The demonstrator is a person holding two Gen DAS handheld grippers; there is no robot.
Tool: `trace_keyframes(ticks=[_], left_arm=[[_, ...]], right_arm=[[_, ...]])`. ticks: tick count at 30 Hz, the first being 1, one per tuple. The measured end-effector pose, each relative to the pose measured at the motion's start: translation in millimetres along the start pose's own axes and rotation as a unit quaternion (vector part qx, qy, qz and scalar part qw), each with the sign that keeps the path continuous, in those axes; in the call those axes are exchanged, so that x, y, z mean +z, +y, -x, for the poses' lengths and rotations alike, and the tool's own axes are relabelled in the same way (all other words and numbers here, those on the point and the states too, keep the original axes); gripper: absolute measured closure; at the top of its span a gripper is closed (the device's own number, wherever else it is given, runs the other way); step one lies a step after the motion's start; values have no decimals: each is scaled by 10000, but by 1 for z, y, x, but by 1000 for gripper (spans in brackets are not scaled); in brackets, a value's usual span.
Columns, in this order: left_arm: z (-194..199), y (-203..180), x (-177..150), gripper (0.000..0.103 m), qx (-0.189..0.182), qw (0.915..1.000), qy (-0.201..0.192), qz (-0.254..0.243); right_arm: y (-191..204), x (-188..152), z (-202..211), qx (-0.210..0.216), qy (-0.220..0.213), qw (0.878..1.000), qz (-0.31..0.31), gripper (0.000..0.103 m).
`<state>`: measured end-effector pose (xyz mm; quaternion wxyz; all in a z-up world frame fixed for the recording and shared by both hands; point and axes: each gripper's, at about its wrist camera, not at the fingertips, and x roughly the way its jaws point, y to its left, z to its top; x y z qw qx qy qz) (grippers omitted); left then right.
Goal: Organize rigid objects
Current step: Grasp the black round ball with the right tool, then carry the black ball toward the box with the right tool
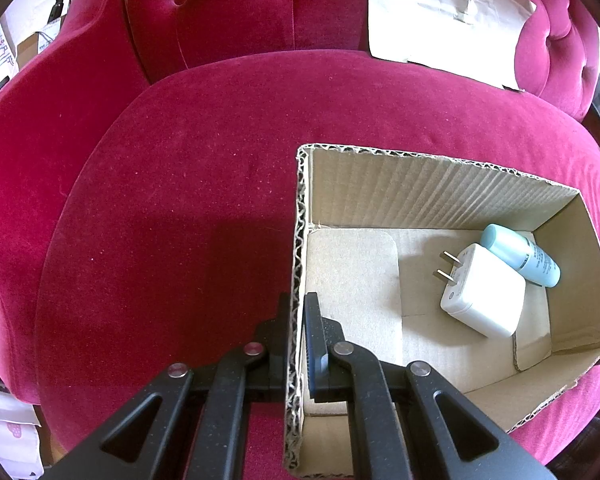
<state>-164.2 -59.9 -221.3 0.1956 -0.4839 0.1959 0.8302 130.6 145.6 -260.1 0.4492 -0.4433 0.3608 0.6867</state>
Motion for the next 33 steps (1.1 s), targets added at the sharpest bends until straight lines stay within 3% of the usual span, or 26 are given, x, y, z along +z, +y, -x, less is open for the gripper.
trace_keyframes(ticks=[3, 6, 7, 8, 33], left_arm=[[0, 0, 0, 98, 1, 10000, 0, 1], [0, 1, 0, 98, 4, 10000, -3, -6], [0, 0, 0, 98, 5, 10000, -3, -7], [0, 0, 0, 98, 8, 10000, -5, -10], [-3, 6, 1, 98, 14, 10000, -18, -16]], right_arm=[[1, 0, -1, 111, 12, 9999, 4, 27], [3, 1, -1, 240, 9, 9997, 57, 47], [4, 0, -2, 249, 25, 9997, 86, 60], [5, 0, -3, 298, 66, 9995, 120, 62], [10, 17, 21, -104, -204, 9997, -92, 62]])
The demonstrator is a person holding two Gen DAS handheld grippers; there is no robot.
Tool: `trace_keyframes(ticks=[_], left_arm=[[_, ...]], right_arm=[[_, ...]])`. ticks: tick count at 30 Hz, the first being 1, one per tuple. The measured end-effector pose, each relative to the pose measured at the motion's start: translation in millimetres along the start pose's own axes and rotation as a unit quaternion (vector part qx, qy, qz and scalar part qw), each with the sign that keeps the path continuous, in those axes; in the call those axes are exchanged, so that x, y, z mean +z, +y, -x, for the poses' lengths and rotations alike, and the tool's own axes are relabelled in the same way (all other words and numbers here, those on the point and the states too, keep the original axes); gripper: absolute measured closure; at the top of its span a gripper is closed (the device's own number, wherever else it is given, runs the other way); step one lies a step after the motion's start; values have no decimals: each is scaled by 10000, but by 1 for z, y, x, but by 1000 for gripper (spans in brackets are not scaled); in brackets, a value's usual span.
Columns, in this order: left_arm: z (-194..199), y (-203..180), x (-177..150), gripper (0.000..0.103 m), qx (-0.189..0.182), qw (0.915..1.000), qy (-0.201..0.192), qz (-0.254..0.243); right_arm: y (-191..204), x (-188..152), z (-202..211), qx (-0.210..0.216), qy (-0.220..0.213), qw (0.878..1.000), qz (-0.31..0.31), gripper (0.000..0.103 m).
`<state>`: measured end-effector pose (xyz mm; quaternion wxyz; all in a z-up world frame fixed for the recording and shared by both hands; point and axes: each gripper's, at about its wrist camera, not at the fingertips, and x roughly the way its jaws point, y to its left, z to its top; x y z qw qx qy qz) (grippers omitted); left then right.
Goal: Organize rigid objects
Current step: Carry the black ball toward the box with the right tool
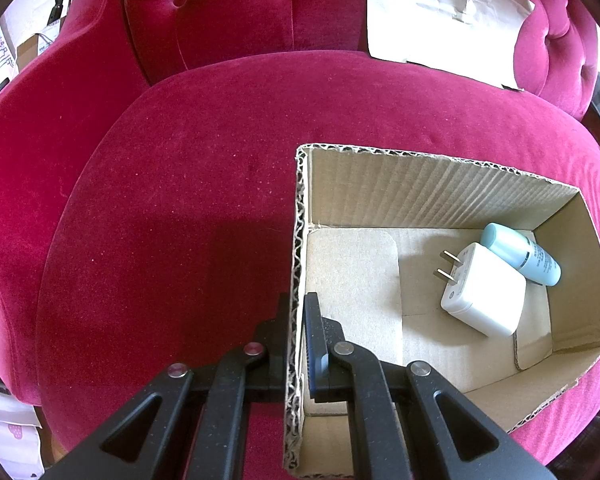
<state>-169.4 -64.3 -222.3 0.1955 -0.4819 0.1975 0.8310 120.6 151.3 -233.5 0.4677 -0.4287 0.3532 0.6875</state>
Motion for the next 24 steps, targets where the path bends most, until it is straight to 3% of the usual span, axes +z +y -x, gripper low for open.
trace_keyframes(ticks=[24], left_arm=[[1, 7, -1, 98, 34, 10000, -30, -36]], right_arm=[[44, 44, 45, 160, -585, 9982, -9, 62]])
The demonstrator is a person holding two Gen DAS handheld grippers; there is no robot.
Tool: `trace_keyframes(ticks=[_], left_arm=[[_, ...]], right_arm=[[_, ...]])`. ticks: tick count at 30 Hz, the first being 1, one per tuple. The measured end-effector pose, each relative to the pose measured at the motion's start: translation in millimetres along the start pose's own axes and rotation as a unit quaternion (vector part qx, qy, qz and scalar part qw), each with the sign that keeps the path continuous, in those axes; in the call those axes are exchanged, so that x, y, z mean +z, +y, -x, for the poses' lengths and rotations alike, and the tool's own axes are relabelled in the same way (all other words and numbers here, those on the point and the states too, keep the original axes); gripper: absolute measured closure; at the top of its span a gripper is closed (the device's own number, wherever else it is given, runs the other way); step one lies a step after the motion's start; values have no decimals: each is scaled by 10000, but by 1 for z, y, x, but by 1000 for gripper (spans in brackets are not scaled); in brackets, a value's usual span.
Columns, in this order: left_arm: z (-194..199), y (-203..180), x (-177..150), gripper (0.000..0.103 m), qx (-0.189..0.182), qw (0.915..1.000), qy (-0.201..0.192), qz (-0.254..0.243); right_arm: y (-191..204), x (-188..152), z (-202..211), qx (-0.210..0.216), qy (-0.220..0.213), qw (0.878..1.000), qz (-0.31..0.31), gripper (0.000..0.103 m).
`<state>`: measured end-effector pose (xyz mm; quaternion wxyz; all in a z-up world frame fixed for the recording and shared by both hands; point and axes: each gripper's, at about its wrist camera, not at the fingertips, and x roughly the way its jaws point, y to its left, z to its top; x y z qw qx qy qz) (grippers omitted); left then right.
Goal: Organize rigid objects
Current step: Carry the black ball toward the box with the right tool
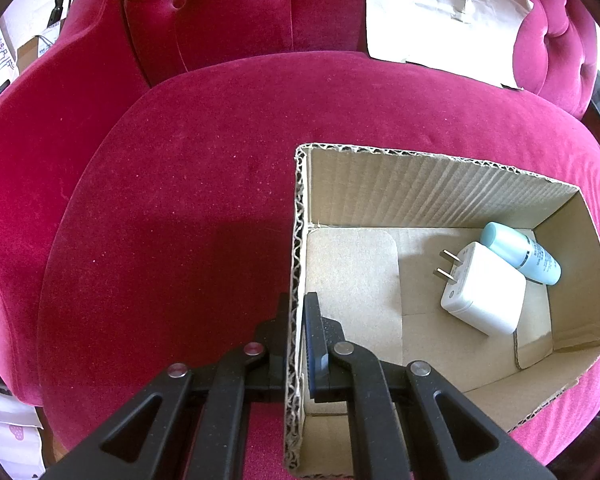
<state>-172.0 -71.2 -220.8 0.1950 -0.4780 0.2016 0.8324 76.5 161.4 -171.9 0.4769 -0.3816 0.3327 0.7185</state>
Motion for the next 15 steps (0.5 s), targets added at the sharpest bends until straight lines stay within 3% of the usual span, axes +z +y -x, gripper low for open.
trace_keyframes(ticks=[15], left_arm=[[-1, 7, 2, 98, -3, 10000, -3, -16]], right_arm=[[55, 19, 2, 347, -135, 9989, 272, 62]])
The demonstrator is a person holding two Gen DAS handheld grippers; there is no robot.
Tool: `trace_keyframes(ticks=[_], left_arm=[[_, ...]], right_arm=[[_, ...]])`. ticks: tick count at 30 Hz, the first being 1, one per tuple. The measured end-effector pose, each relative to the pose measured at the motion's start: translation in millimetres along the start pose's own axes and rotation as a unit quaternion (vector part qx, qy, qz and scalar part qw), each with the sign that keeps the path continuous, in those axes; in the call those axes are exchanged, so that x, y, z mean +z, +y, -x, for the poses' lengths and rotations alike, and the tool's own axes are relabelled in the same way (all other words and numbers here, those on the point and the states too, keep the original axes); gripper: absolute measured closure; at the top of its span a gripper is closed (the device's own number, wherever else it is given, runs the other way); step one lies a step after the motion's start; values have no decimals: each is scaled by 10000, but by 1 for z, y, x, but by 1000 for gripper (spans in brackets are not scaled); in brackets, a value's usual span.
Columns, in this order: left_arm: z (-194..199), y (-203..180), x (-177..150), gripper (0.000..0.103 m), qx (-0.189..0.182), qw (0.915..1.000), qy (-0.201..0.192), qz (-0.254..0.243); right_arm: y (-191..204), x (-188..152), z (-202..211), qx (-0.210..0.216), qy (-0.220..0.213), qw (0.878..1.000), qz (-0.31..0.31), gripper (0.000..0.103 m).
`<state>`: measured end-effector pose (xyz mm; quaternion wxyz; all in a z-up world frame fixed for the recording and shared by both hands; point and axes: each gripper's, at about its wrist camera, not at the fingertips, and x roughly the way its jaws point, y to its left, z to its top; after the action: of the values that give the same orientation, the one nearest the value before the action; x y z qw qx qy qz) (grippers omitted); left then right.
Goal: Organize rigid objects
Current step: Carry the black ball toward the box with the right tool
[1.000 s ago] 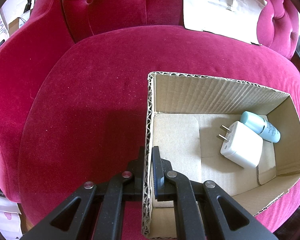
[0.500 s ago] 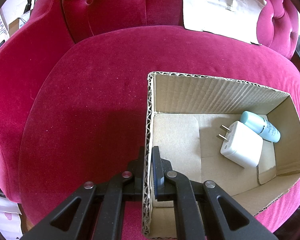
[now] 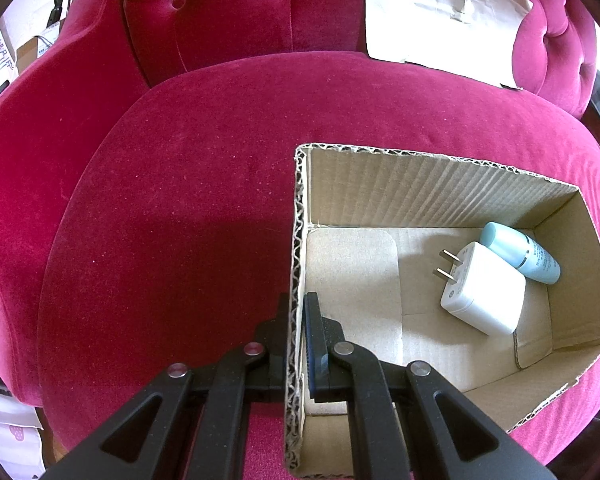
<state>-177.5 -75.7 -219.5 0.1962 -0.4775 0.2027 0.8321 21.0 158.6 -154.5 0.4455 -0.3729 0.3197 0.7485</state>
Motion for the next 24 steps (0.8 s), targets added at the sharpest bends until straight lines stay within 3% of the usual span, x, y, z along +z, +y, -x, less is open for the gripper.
trace_keyframes(ticks=[24], left_arm=[[3, -4, -2, 98, -20, 10000, -19, -9]], right_arm=[[72, 11, -39, 477, 267, 9982, 227, 62]])
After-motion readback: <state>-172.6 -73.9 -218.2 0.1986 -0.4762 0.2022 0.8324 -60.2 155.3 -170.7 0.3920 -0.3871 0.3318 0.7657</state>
